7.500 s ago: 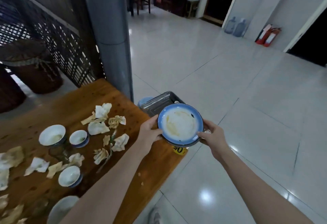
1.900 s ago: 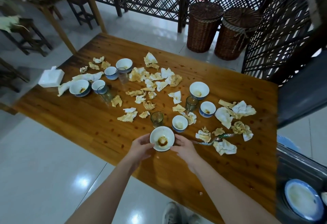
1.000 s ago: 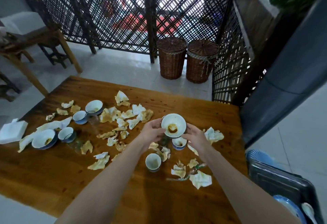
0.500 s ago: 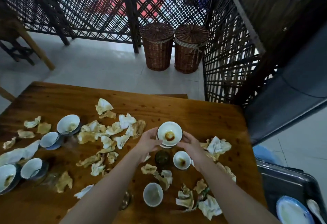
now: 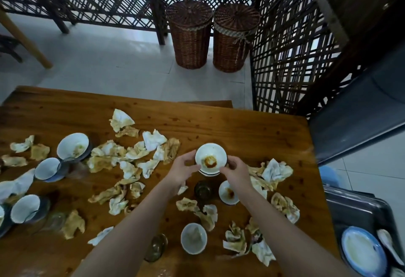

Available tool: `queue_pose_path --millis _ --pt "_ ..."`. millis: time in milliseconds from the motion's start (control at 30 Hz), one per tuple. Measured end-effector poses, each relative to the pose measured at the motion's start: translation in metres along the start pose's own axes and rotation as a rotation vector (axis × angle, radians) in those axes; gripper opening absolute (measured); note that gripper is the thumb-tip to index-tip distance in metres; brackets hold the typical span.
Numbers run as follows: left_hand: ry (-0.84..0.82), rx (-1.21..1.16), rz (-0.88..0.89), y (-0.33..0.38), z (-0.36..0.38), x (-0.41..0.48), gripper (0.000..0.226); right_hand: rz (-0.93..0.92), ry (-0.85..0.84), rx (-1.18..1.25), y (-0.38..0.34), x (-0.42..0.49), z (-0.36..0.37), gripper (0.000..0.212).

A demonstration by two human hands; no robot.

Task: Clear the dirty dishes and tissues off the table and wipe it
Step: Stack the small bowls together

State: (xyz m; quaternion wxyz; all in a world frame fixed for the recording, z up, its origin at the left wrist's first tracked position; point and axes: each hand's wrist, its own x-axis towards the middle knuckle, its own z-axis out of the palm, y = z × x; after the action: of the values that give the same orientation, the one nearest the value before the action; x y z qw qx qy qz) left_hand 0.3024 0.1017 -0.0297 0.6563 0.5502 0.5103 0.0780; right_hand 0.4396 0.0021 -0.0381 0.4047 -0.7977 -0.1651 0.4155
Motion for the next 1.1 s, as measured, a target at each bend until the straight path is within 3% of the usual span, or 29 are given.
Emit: queue_pose_path --millis 133,300,600,767,900,1100 --pt "-0.055 -0.033 -0.031 -0.007 -0.001 0.004 0.069 0.04 -0.071 -0.037 0.0 0.006 0.004 0.064" --pt "-0.051 -0.044 -0.038 -0.013 0.006 0.008 0.082 0.046 -0.06 -0.035 -0.003 0.009 0.007 0.06" --pt "-0.056 -0.245 0.034 0.011 0.009 -0.01 0.062 -0.121 -0.017 0.158 -0.027 -0.011 -0.009 0.05" --pt "-0.122 -0.226 0.133 0.024 0.022 -0.032 0.056 -0.125 0.009 0.258 -0.024 -0.033 -0.035 0.053" --pt "-0.186 -0.205 0.15 0.03 0.042 -0.054 0.054 -0.124 -0.01 0.369 -0.016 -0.06 -0.065 0.036" --pt "-0.328 -0.146 0.171 0.037 0.102 -0.101 0.045 -0.113 -0.007 0.454 0.021 -0.113 -0.132 0.037"
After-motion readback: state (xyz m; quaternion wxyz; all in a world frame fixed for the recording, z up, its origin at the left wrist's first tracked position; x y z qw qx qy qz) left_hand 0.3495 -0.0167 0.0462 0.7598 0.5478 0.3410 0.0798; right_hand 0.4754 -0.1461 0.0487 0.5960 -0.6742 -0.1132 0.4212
